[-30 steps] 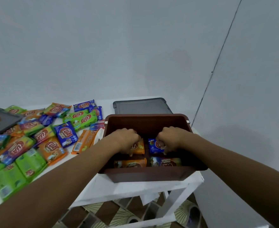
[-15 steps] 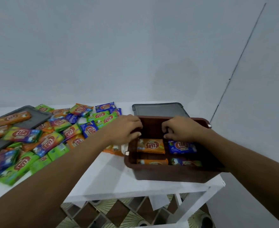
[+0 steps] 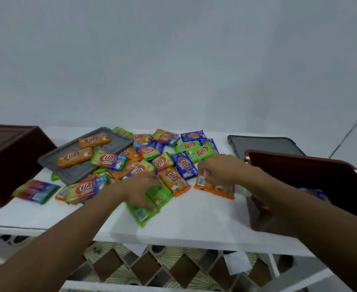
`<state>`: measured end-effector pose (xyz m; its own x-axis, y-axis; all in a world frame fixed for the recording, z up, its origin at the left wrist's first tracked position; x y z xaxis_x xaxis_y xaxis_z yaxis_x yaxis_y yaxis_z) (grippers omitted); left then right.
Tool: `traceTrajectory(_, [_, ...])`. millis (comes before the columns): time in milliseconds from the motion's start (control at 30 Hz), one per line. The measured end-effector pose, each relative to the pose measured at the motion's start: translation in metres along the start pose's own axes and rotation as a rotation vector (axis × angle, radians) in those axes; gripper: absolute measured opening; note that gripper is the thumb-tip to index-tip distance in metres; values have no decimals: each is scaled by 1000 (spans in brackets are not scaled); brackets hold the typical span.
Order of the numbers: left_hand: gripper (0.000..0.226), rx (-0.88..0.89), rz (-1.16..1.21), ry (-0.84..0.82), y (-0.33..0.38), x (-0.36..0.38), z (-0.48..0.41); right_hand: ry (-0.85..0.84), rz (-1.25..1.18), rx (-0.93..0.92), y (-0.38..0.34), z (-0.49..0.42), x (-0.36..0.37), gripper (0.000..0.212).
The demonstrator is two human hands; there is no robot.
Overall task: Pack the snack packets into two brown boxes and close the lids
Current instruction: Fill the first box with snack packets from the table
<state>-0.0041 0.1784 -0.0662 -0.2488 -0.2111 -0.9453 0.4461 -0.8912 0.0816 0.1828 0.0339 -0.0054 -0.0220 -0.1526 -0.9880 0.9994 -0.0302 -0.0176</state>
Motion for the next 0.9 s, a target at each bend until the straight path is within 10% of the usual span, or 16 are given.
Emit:
traceTrajectory(167, [117, 109, 86, 16, -27, 24, 14, -84, 69, -73, -44, -40, 40, 57])
traceTrajectory(533, [63, 322, 132, 225, -54, 23, 23, -64, 7, -10, -64, -47, 71, 80])
traceTrajectory(700, [42, 143, 380, 321, -63, 22, 23, -25, -195, 192, -67, -51, 79, 62])
traceTrajectory(900, [43, -40, 694, 212, -72, 15, 12, -64, -659, 425, -62, -52, 59, 111])
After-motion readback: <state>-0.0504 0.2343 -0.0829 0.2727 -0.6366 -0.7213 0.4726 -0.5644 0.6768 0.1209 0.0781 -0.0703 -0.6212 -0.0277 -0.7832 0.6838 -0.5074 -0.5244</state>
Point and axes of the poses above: each hand's wrist, its own z-axis away from the middle knuckle, its own x-axis out of the palm, y = z × x, the point moved 4 cm from there along -z, towards the middle knuckle, and after that the axes turned 8 degrees about -x, right-handed, at the moved point
